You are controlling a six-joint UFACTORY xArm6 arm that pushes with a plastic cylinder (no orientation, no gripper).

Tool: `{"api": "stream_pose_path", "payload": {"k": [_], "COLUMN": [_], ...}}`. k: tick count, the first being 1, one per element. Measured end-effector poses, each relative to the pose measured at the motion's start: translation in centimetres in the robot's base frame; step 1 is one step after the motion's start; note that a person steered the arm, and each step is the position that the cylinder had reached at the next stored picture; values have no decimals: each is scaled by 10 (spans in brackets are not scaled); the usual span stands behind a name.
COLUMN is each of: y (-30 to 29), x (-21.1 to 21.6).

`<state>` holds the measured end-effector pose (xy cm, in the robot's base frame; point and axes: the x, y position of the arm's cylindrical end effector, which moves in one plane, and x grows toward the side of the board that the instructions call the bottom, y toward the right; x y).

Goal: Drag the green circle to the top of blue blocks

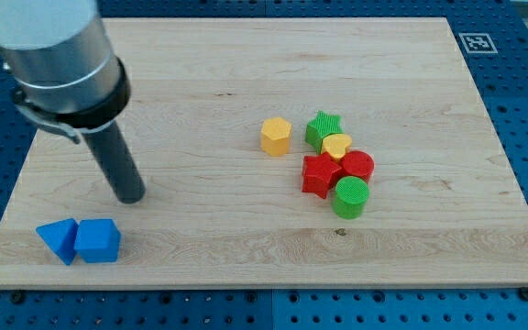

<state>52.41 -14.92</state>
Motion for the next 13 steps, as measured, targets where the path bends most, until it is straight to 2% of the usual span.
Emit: {"api": "stream_pose_path", "payload": {"k": [5, 8, 11, 13], "y": [262, 269, 200, 195], "x": [48, 7, 7, 16]}}
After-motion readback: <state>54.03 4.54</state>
